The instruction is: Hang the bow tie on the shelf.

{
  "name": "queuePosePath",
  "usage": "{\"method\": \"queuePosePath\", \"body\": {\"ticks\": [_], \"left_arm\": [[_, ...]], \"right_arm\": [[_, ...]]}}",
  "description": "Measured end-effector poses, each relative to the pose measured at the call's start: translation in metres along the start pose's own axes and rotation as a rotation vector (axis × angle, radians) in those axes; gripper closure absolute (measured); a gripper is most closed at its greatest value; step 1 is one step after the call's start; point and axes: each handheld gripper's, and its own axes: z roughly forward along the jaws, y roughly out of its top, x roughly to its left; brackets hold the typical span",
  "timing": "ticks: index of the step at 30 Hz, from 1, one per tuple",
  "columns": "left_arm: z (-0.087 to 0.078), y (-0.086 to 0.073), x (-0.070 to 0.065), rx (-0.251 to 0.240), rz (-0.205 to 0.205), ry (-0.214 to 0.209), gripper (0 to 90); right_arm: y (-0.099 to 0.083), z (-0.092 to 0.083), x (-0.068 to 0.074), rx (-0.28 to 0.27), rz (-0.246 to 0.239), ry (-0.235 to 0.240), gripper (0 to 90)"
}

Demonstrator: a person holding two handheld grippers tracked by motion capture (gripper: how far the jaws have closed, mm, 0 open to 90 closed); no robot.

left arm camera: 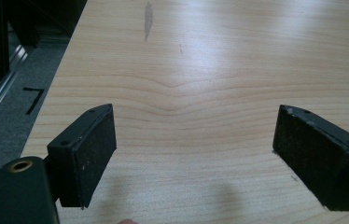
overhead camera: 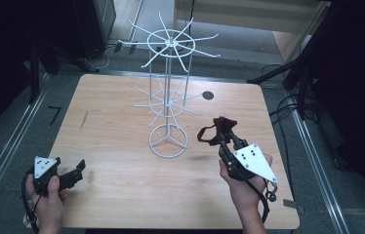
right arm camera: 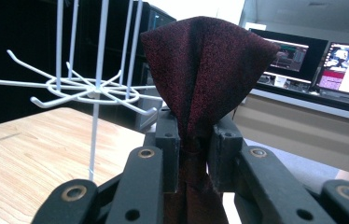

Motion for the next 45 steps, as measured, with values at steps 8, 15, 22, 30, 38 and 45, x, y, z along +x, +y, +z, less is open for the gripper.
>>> {"method": "queuePosePath", "body": {"ticks": [8,15,22,30,38,45], "left_arm": [[0.0,0.0,0.0,0.001,0.002,-0.001,14.1],[0.0,0.0,0.0,0.003,0.004,-0.002,14.1],[0.0,0.0,0.0,0.006,0.003,-0.006,14.1],[0.001,0.0,0.0,0.002,-0.002,-0.007,14.1],[0.001,0.0,0.0,0.001,-0.002,-0.008,14.1],[0.001,0.0,0.0,0.0,-0.002,-0.01,14.1]], "right_arm": [[0.006,0.007,0.007,-0.011,-0.015,0.024,77.6],[0.012,0.014,0.01,-0.01,-0.013,0.045,77.5],[0.019,0.019,0.013,-0.022,-0.017,0.063,77.5],[0.03,0.027,0.014,-0.033,-0.03,0.081,77.5],[0.036,0.037,0.01,-0.031,-0.025,0.09,77.3],[0.036,0.047,0.003,-0.013,0.022,0.107,76.9]]}}
